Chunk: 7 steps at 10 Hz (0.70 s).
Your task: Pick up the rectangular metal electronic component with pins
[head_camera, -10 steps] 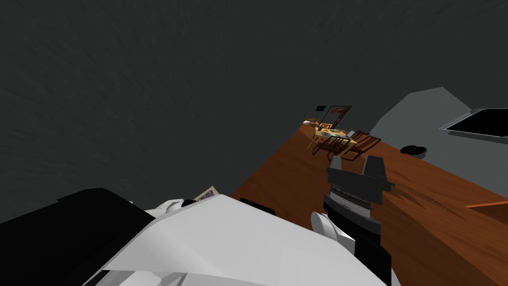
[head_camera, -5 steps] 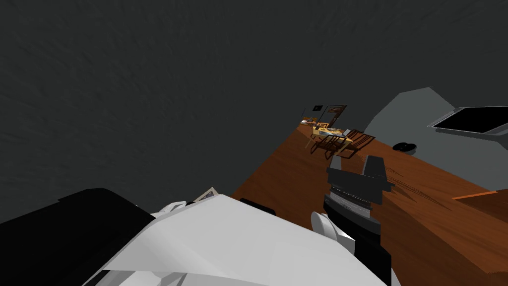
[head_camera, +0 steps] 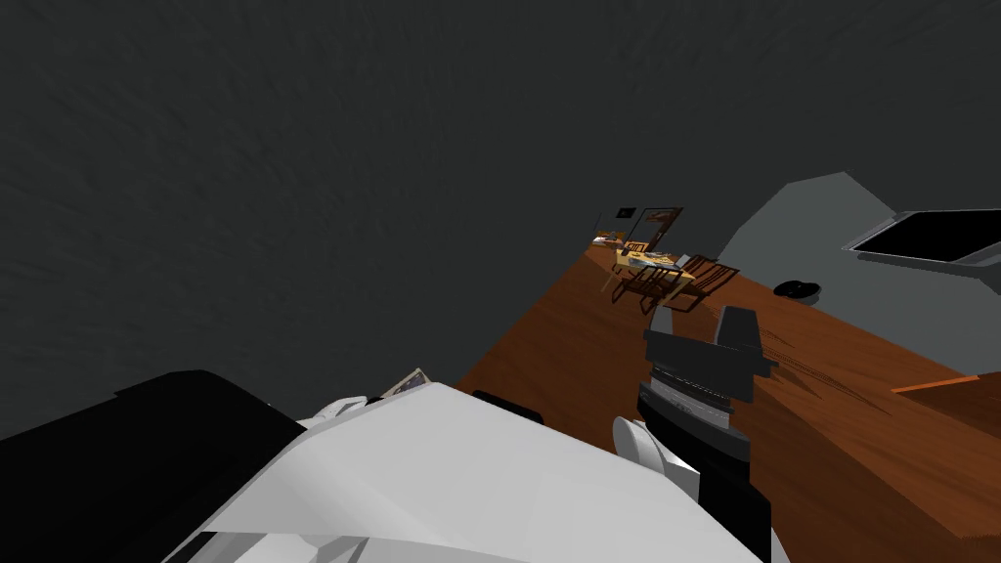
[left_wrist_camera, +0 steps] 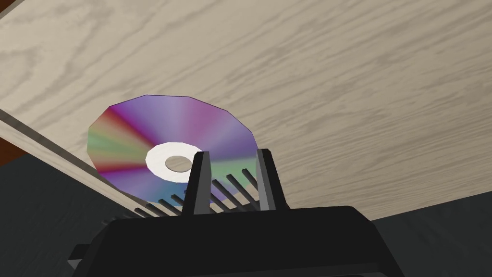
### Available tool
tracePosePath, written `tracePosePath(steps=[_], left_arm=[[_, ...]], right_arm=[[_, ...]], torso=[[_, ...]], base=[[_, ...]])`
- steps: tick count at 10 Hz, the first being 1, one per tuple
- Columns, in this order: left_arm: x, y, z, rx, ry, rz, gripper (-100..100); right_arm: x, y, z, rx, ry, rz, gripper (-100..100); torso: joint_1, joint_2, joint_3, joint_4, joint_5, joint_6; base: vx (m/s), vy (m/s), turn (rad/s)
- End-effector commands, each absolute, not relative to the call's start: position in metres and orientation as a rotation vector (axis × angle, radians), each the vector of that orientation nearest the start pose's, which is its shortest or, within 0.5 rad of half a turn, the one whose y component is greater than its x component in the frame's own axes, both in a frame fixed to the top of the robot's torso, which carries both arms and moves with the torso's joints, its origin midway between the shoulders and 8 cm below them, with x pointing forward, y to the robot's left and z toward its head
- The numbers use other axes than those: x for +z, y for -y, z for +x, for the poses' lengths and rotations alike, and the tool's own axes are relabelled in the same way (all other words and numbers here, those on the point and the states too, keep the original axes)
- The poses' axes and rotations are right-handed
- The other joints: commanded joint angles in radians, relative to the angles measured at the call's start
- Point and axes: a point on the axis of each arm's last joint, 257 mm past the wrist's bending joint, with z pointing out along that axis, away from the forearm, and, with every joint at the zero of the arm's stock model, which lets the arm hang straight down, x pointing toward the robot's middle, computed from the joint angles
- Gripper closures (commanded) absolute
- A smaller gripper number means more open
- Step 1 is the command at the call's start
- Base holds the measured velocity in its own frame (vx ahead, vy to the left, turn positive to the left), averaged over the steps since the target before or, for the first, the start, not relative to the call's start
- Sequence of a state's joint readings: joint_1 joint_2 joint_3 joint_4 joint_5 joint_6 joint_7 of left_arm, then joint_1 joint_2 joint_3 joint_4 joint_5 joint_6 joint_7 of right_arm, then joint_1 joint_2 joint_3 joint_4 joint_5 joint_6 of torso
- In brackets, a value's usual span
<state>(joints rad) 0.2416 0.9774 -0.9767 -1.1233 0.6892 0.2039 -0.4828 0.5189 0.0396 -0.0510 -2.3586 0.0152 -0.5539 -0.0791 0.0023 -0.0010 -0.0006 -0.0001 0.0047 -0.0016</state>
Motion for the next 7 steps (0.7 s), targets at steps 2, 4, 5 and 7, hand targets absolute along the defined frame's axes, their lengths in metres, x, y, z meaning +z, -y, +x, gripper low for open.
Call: tracePosePath(steps=[2,4,5,7], left_arm=[[-0.589,-0.479,0.06,0.04,-2.865,-0.891,100],[-0.581,-0.485,0.061,0.04,-2.868,-0.879,100],[-0.576,-0.489,0.062,0.04,-2.87,-0.872,100],[-0.578,-0.487,0.06,0.042,-2.869,-0.875,0]], right_arm=[[0.063,0.293,0.312,1.33,-0.491,0.597,0],[0.063,0.293,0.312,1.33,-0.491,0.597,0],[0.063,0.293,0.312,1.33,-0.491,0.597,0],[0.063,0.293,0.312,1.33,-0.491,0.597,0]], torso=[[0.0,0.0,0.0,0.0,0.0,0.0],[-0.001,-0.001,-0.001,0.0,-0.001,0.0],[-0.002,-0.001,0.0,0.0,-0.001,0.0],[-0.002,0.0,0.0,0.0,0.0,0.0]], base=[[0.01,-0.001,0.048],[0.019,-0.02,0.059],[0.012,-0.041,0.052],[0.003,-0.01,0.008]])
